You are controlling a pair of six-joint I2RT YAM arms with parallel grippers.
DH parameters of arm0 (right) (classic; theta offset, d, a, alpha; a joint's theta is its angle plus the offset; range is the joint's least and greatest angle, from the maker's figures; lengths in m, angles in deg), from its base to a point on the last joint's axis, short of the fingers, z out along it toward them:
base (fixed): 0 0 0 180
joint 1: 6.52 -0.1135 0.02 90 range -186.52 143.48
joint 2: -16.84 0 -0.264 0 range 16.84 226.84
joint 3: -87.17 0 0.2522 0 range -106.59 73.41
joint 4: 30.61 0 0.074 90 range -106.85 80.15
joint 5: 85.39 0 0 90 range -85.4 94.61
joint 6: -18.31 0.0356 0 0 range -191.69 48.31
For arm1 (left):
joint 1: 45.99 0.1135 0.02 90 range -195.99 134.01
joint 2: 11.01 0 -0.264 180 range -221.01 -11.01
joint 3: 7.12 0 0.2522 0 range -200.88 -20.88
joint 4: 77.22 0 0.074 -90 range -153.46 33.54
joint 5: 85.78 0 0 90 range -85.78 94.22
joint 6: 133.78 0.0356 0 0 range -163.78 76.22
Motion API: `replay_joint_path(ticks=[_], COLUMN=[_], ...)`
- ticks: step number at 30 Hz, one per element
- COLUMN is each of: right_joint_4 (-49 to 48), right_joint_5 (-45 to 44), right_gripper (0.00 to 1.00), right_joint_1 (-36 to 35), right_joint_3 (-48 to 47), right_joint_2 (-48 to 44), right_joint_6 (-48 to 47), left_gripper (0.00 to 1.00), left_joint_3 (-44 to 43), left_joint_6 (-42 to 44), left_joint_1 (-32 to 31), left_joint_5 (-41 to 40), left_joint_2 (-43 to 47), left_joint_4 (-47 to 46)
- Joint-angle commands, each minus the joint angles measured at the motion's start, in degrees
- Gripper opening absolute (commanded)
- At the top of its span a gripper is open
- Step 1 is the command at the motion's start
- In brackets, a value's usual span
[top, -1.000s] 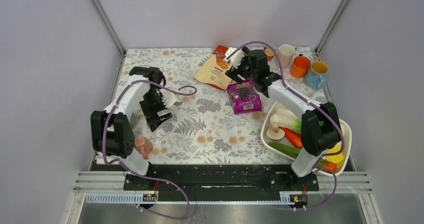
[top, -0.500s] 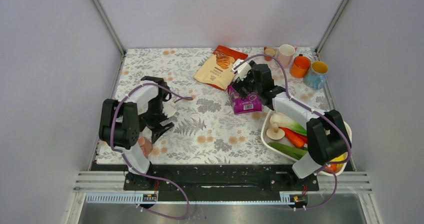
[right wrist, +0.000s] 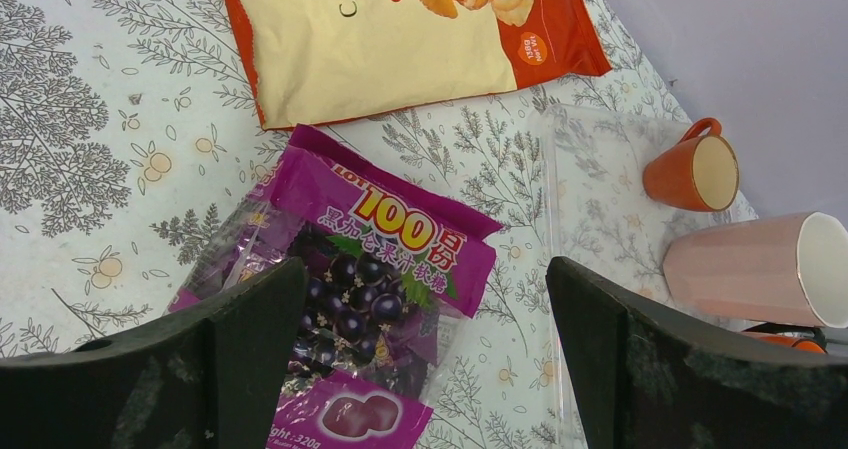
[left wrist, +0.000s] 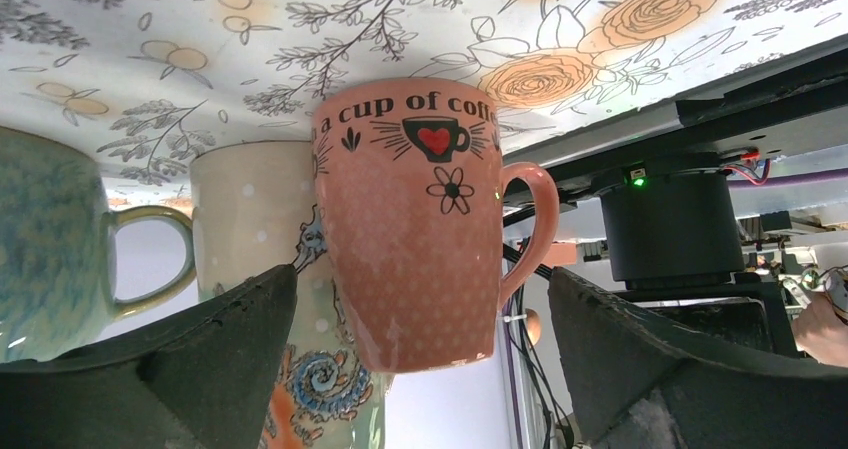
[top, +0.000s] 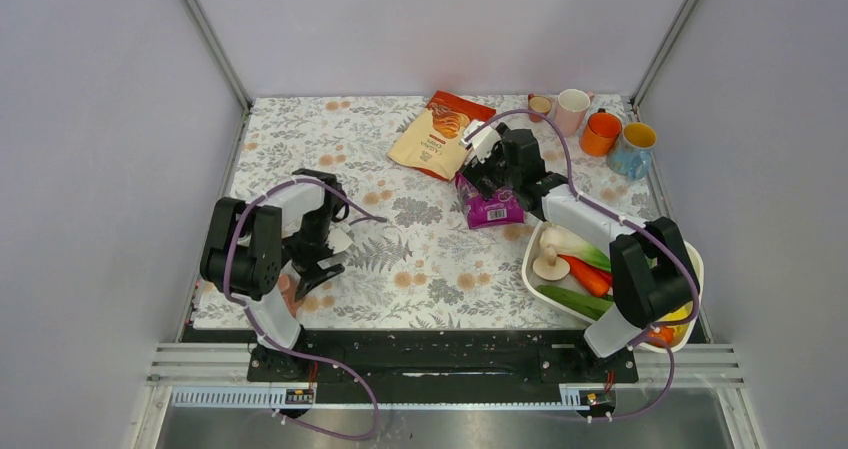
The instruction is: Turn the mug right side up
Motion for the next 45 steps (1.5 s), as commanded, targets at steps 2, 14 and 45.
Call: replay_joint_path(ticks=[2, 14, 45], right_joint_4=[-1.8, -1.5, -2.6], right_joint_5=[-0.6, -0.7, -3.0], right_gripper=[0.99, 0.99, 0.99], right_joint_1=[-0.7, -0.8, -0.8], right_joint_3=[-2.0, -2.5, -1.2], right_joint_2=[0.2, 1.2, -1.7], right_joint_6=[-0.4, -0.9, 0.2], left_gripper=[0.99, 0.98, 0.00], left_joint_3=[2.0, 4.5, -13.9], left_joint_6=[0.5, 1.7, 0.9], left_joint_1=[-0.4, -0.7, -0.7], left_joint_5=[-1.0, -2.2, 15.2], left_joint_2=[-0.7, -3.6, -3.9], left_joint_4=[-1.6, -3.9, -5.1])
